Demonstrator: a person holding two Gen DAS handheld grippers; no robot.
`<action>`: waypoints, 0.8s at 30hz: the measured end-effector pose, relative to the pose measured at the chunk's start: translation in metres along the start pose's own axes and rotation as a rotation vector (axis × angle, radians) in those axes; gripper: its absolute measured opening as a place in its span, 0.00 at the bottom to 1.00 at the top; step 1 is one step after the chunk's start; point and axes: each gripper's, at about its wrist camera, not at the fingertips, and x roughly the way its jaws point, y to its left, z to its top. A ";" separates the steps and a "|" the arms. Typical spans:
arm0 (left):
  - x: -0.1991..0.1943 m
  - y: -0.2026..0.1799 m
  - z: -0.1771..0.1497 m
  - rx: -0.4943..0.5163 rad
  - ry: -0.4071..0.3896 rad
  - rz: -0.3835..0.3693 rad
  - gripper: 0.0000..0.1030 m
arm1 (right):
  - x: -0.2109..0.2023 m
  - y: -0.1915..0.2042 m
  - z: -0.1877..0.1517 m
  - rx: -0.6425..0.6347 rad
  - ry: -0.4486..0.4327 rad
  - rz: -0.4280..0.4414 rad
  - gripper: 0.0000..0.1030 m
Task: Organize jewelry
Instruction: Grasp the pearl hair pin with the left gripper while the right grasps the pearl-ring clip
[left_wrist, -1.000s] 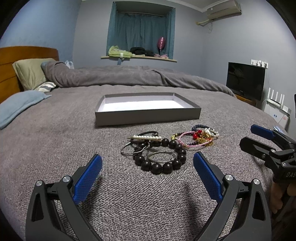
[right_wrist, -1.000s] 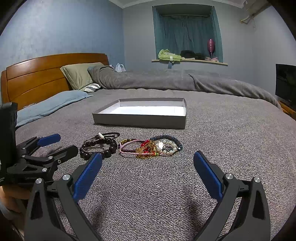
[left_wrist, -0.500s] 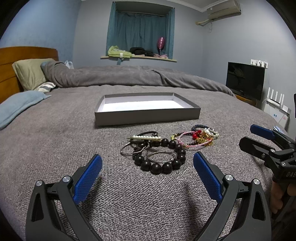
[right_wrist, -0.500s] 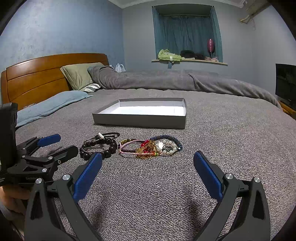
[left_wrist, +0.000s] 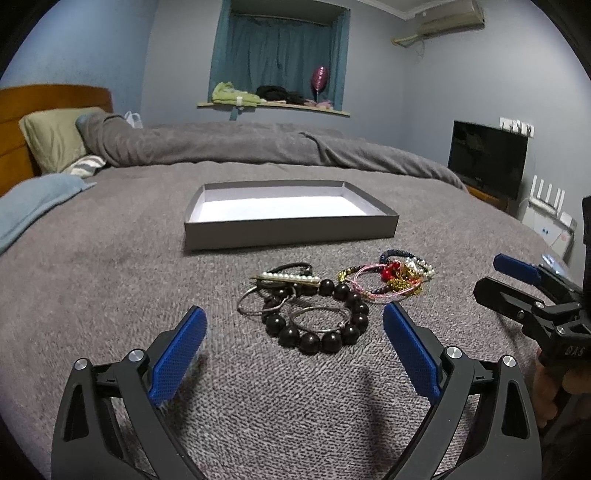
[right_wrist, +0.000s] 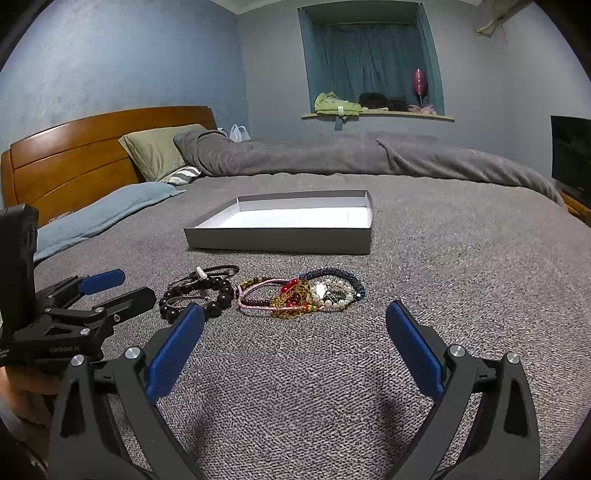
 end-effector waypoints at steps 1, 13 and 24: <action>0.001 -0.001 0.003 0.011 0.007 0.000 0.93 | 0.001 -0.001 0.001 0.002 0.005 0.003 0.92; 0.045 0.001 0.034 0.041 0.133 -0.007 0.86 | 0.022 -0.011 0.017 -0.003 0.070 -0.022 0.87; 0.091 -0.002 0.046 0.054 0.279 -0.025 0.68 | 0.043 -0.024 0.018 0.000 0.145 -0.025 0.84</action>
